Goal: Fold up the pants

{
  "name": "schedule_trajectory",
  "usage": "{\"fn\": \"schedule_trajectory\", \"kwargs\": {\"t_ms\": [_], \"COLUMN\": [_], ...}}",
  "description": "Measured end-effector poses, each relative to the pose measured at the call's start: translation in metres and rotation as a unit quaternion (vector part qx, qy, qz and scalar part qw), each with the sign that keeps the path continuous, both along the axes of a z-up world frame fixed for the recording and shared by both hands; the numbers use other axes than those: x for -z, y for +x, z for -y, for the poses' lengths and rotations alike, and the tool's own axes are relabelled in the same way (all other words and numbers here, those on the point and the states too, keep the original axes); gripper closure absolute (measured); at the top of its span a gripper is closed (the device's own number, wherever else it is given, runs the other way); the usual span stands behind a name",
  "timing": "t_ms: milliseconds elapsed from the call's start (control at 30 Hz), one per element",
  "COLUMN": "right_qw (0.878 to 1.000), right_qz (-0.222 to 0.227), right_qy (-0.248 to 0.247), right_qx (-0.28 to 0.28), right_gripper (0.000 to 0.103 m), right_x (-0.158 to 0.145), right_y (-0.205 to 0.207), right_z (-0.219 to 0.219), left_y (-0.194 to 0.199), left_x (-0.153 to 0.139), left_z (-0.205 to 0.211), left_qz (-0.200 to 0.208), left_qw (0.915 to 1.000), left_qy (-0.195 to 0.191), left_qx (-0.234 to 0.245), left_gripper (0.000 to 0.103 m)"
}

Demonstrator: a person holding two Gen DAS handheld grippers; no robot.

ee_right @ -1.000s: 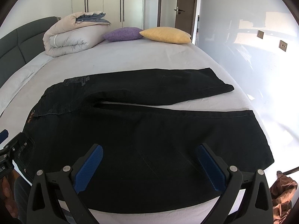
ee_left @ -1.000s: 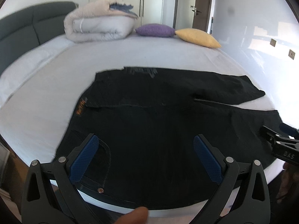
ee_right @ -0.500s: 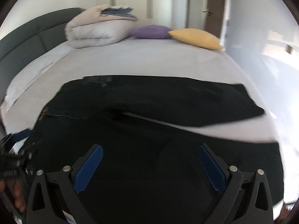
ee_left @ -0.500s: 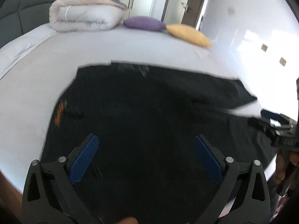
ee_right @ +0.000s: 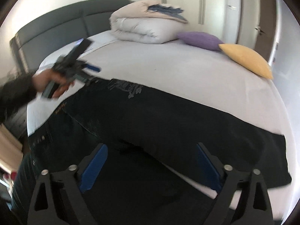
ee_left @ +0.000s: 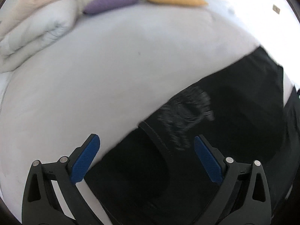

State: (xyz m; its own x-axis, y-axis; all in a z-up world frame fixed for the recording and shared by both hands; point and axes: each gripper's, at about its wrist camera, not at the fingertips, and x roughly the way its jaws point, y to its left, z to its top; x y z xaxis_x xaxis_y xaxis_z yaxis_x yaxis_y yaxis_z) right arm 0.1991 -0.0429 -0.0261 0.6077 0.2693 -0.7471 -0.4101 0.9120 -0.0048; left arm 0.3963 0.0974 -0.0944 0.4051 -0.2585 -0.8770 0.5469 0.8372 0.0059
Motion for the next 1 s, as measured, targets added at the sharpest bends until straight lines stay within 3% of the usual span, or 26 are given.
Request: {"fn": "schedule_trajectory", "kwargs": {"t_ms": [133, 200, 267, 333, 400, 500, 567, 767, 933, 1000], "right_qw": [1.0, 0.999, 0.999, 0.999, 0.999, 0.998, 0.998, 0.993, 0.984, 0.979], "right_qz": [-0.012, -0.019, -0.02, -0.018, -0.015, -0.013, -0.014, -0.012, -0.017, -0.022], "right_qy": [-0.003, -0.002, -0.003, -0.005, -0.003, -0.001, -0.005, -0.046, -0.095, -0.113], "right_qx": [-0.016, -0.027, -0.036, -0.045, -0.05, -0.056, -0.063, -0.112, -0.15, -0.168], "right_gripper": [0.023, 0.028, 0.031, 0.032, 0.033, 0.033, 0.033, 0.033, 0.033, 0.033], "right_x": [0.012, 0.017, 0.019, 0.02, 0.019, 0.016, 0.015, 0.014, 0.02, 0.026], "right_y": [0.017, 0.029, 0.038, 0.051, 0.067, 0.09, 0.108, 0.146, 0.172, 0.18], "right_z": [0.005, 0.005, 0.003, -0.001, -0.006, -0.016, -0.027, -0.063, -0.089, -0.099], "left_y": [0.037, 0.053, 0.057, 0.057, 0.053, 0.04, 0.034, -0.028, -0.077, -0.068], "left_x": [0.019, 0.034, 0.041, 0.04, 0.04, 0.033, 0.026, -0.006, -0.015, -0.019], "left_z": [-0.009, -0.015, -0.017, -0.018, -0.017, -0.014, -0.013, -0.017, -0.027, -0.029], "left_qz": [-0.05, -0.084, -0.085, -0.078, -0.067, -0.044, -0.026, 0.107, 0.159, 0.173], "left_qw": [0.9985, 0.9962, 0.9959, 0.996, 0.9966, 0.9978, 0.9986, 0.9925, 0.9865, 0.9842], "left_qy": [-0.009, -0.013, -0.013, -0.025, -0.021, -0.002, 0.004, 0.034, 0.008, 0.008], "left_qx": [0.019, 0.02, 0.028, 0.036, 0.043, 0.049, 0.046, 0.047, 0.038, 0.036], "left_gripper": [0.002, 0.009, 0.011, 0.028, 0.061, 0.083, 0.092, 0.096, 0.096, 0.096]}}
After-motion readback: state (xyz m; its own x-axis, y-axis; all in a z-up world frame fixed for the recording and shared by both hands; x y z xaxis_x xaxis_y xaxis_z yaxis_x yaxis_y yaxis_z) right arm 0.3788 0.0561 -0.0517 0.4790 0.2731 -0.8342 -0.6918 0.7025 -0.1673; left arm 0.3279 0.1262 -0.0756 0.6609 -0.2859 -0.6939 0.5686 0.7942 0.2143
